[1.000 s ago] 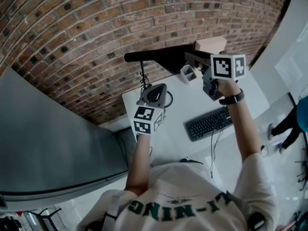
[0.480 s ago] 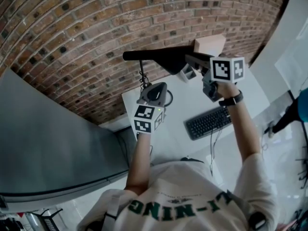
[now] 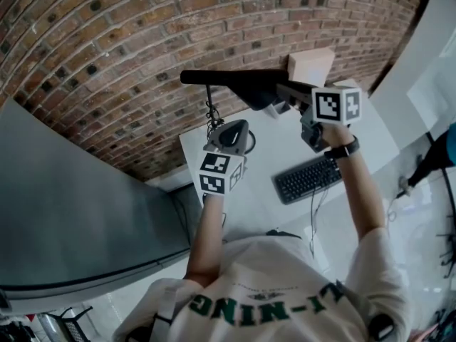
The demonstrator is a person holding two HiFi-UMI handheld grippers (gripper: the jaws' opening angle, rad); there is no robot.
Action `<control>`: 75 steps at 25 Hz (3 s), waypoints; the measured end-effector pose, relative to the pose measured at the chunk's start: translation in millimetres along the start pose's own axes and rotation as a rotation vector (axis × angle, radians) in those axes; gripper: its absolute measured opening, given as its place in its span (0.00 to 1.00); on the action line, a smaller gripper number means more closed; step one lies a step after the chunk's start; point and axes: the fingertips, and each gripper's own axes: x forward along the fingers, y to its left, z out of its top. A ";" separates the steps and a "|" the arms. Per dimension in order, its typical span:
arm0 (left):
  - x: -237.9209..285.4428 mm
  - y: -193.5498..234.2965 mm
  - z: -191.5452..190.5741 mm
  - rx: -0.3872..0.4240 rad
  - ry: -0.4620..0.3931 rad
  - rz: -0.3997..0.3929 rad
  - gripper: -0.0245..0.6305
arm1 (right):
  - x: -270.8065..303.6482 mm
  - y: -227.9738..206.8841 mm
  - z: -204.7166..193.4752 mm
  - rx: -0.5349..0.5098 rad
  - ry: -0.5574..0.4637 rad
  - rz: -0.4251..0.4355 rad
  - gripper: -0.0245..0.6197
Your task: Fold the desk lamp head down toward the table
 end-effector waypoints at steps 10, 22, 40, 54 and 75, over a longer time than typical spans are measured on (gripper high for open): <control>1.0 -2.1 -10.2 -0.011 0.023 -0.001 0.03 | 2.4 -12.4 -24.1 0.055 0.029 -0.006 0.20; 2.5 3.5 -23.1 -0.006 0.042 0.008 0.03 | 14.2 -27.6 -60.1 0.131 0.058 -0.011 0.21; 7.8 12.3 -42.0 -0.044 0.072 0.004 0.03 | 40.3 -45.0 -108.5 0.285 0.119 0.013 0.21; 8.1 24.7 -58.5 -0.064 0.107 0.018 0.03 | 65.1 -60.2 -143.1 0.357 0.179 0.000 0.22; -7.5 44.1 -68.5 -0.070 0.124 0.073 0.03 | 111.8 -63.6 -182.2 0.476 0.209 0.057 0.22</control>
